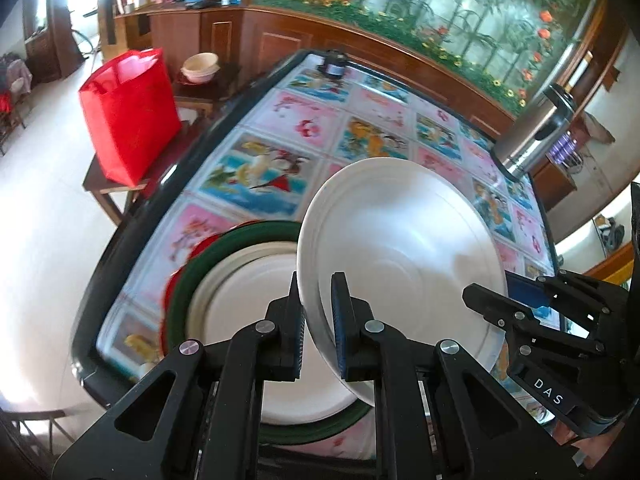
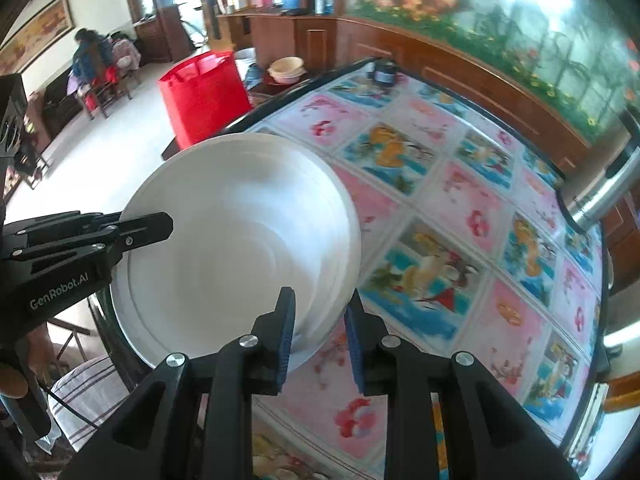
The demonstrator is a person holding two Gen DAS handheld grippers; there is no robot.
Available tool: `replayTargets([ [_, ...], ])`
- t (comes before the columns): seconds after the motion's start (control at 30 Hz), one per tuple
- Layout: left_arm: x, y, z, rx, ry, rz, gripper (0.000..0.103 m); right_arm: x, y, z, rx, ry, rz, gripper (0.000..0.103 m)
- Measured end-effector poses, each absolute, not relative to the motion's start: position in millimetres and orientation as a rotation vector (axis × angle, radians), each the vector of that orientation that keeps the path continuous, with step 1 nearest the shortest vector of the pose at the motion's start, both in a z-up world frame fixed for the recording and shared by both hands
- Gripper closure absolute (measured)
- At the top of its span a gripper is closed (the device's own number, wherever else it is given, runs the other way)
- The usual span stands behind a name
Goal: Organize plates and bowls
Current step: 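Lift the second white bowl with both tools and carry it to the stack, then lower the second white bowl into the first white bowl on the stack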
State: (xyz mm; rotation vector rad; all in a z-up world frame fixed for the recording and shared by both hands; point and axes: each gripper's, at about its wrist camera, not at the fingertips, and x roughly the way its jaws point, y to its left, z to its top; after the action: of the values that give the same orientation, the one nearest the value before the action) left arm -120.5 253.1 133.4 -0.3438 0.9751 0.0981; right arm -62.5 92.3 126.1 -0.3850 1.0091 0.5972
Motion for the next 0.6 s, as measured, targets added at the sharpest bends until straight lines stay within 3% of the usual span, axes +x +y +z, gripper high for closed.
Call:
replayTargets([
  [0.6,-156.1,282.1,123.1,-0.341,0.951,0.169,0.091,-81.0,135.9,111.2,-0.46,1.029,0.671,0.074],
])
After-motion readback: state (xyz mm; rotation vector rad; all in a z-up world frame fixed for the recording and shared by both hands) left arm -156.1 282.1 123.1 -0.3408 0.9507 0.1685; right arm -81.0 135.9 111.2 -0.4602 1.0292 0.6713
